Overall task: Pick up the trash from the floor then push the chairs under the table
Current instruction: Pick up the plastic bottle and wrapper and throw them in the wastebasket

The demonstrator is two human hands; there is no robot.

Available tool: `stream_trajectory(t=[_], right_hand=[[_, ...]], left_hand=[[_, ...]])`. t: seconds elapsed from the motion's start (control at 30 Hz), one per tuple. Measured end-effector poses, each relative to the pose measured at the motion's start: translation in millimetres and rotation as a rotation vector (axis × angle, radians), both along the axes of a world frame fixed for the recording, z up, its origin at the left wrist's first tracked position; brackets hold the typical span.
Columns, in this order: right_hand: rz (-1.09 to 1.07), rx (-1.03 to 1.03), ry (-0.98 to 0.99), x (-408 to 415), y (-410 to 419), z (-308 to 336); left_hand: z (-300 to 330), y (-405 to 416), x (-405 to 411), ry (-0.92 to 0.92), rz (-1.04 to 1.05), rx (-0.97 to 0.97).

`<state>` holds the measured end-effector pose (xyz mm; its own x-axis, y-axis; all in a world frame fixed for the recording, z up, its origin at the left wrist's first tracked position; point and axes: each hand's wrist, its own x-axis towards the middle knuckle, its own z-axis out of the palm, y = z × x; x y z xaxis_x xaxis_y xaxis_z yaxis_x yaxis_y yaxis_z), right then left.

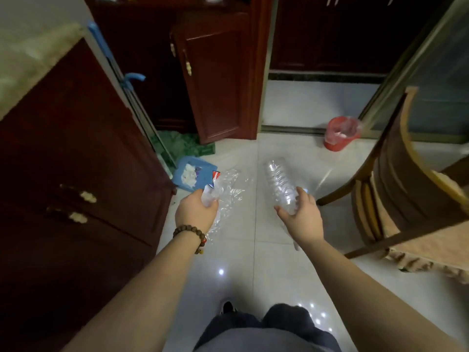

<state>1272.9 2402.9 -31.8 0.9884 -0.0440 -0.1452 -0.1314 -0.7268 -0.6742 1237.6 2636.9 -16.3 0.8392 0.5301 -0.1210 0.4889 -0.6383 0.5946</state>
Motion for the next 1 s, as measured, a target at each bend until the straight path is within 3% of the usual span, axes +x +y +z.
stream_trajectory(t=[0.33, 0.7, 1.0], right_hand=[[-0.242, -0.023, 0.004, 169, -33, -15], [-0.48, 0.02, 0.039, 424, -134, -16], [-0.67, 0.031, 0.09, 554, -193, -30]], left_hand=[[-22, -40, 218, 0.005, -0.268, -0.036], [-19, -145, 536, 0.012, -0.473, 0.021], [-40, -230, 693, 0.086, -0.686, 0.015]])
